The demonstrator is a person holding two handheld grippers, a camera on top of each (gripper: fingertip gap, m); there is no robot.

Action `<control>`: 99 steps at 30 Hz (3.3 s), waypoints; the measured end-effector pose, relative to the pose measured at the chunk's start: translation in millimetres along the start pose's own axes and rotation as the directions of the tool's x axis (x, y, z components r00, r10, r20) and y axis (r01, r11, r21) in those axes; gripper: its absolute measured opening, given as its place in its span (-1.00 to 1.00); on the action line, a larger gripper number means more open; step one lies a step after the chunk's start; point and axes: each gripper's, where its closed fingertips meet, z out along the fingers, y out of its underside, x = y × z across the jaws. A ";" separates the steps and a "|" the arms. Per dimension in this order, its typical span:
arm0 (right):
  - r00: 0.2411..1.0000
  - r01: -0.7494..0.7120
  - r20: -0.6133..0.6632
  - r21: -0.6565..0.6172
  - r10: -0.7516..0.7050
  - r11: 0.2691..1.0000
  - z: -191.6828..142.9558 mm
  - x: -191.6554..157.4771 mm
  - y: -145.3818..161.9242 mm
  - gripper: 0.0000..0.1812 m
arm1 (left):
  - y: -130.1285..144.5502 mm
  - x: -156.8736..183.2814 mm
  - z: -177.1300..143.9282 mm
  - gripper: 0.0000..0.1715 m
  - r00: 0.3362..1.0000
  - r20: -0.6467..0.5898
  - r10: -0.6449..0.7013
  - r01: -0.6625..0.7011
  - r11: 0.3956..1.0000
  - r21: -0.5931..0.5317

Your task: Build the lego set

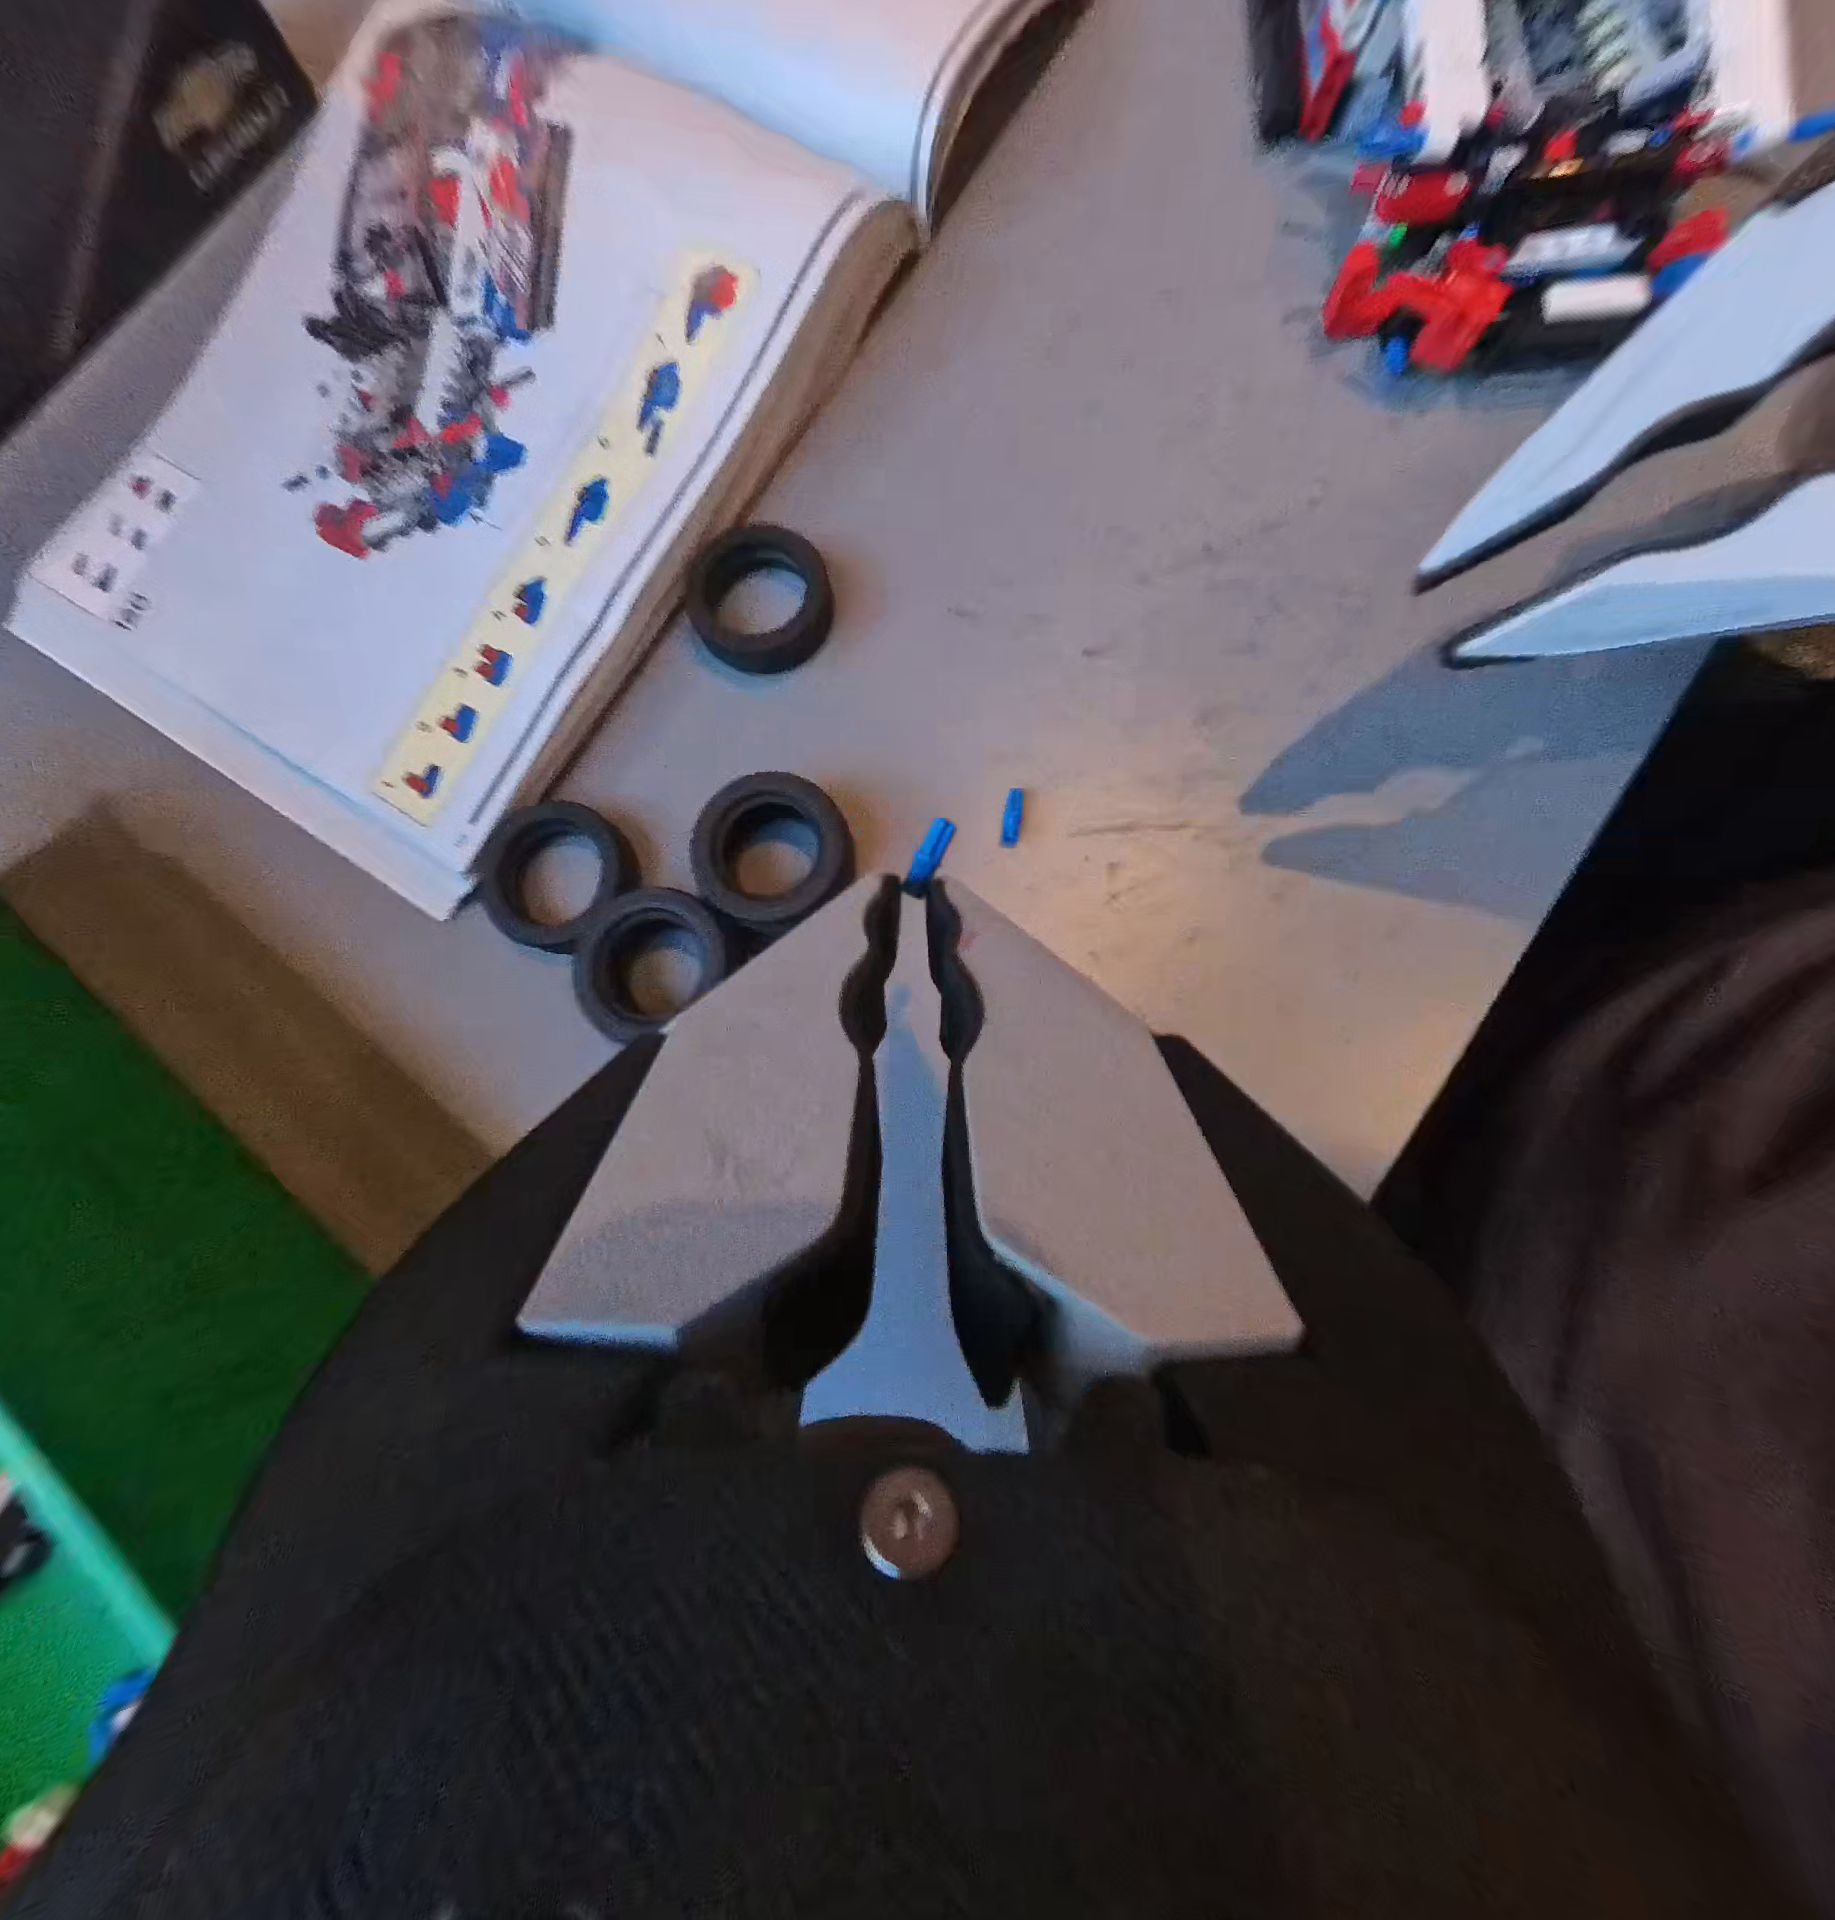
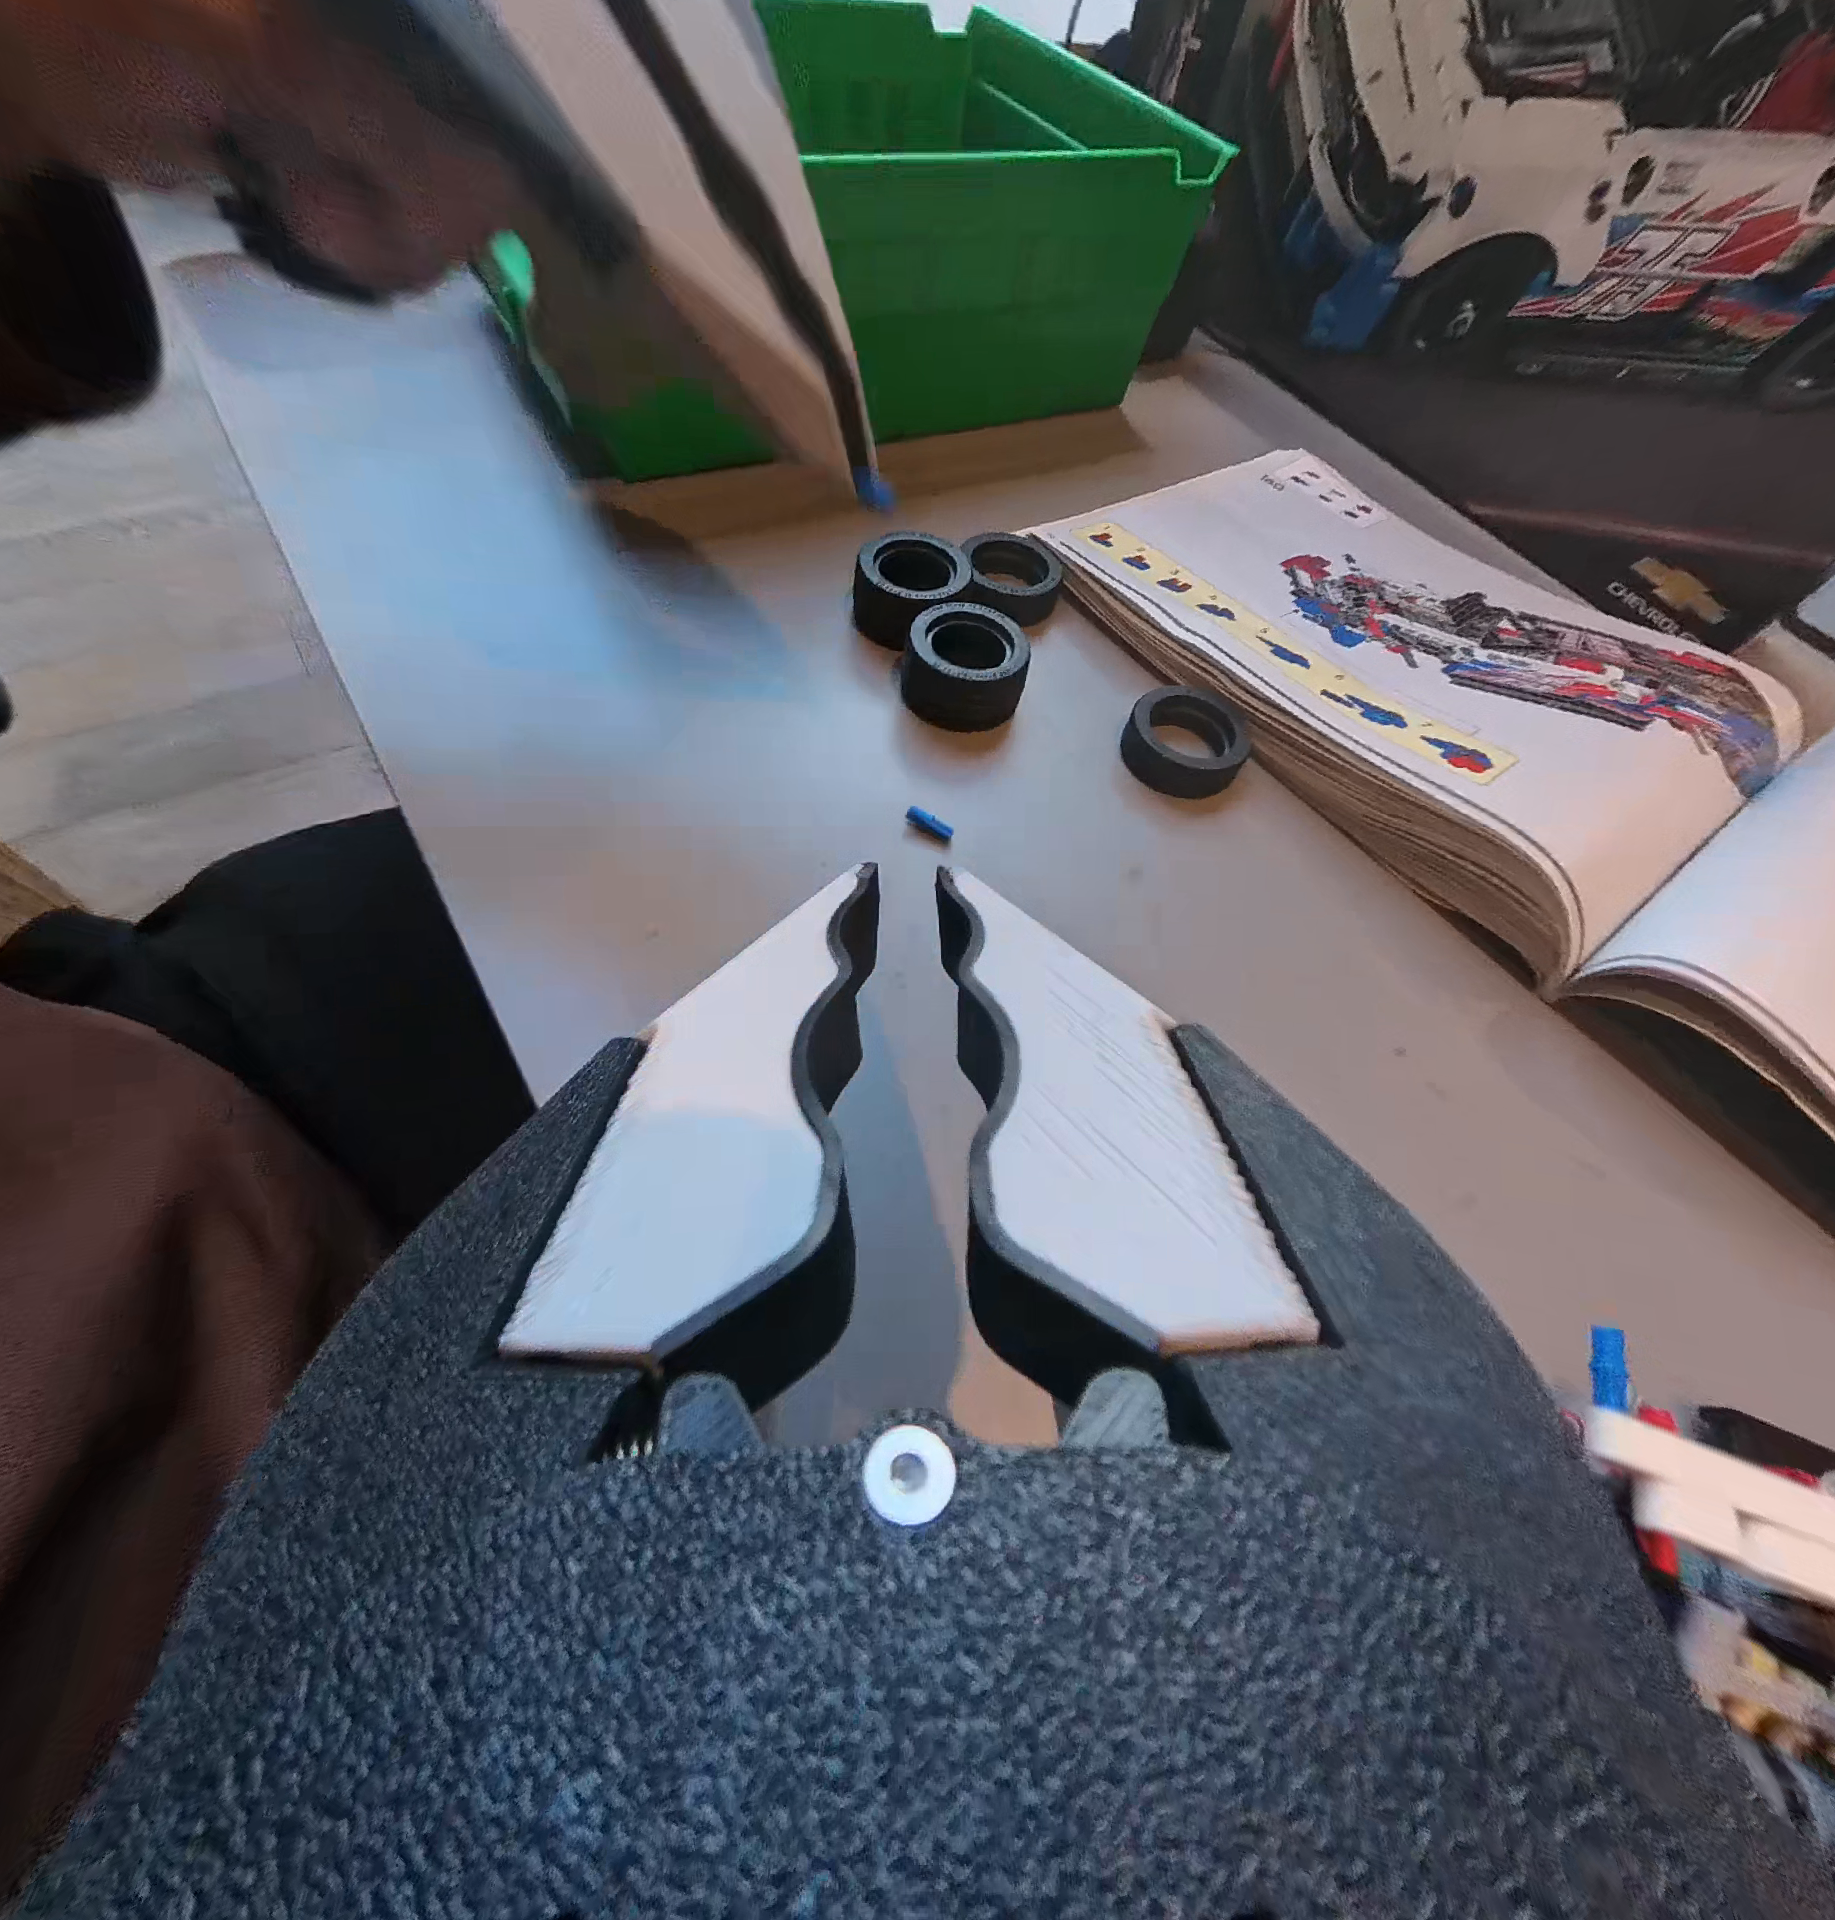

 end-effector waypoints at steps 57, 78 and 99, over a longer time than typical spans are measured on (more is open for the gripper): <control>0.800 -0.449 0.471 0.057 0.372 0.892 -27.6 -8.1 9.7 -0.75 | 18.7 0.4 38.1 -0.57 0.977 0.022 -0.212 0.195 0.933 0.303; 0.864 -0.363 0.392 0.053 0.315 0.930 -25.7 -20.6 15.2 -0.73 | 16.7 6.0 38.4 -0.58 0.987 0.050 -0.154 0.132 0.943 0.305; 0.885 -0.321 0.368 0.040 0.285 0.946 -21.2 -24.0 18.0 -0.73 | 26.9 29.3 62.9 -0.90 0.995 0.061 0.075 -0.082 0.989 0.126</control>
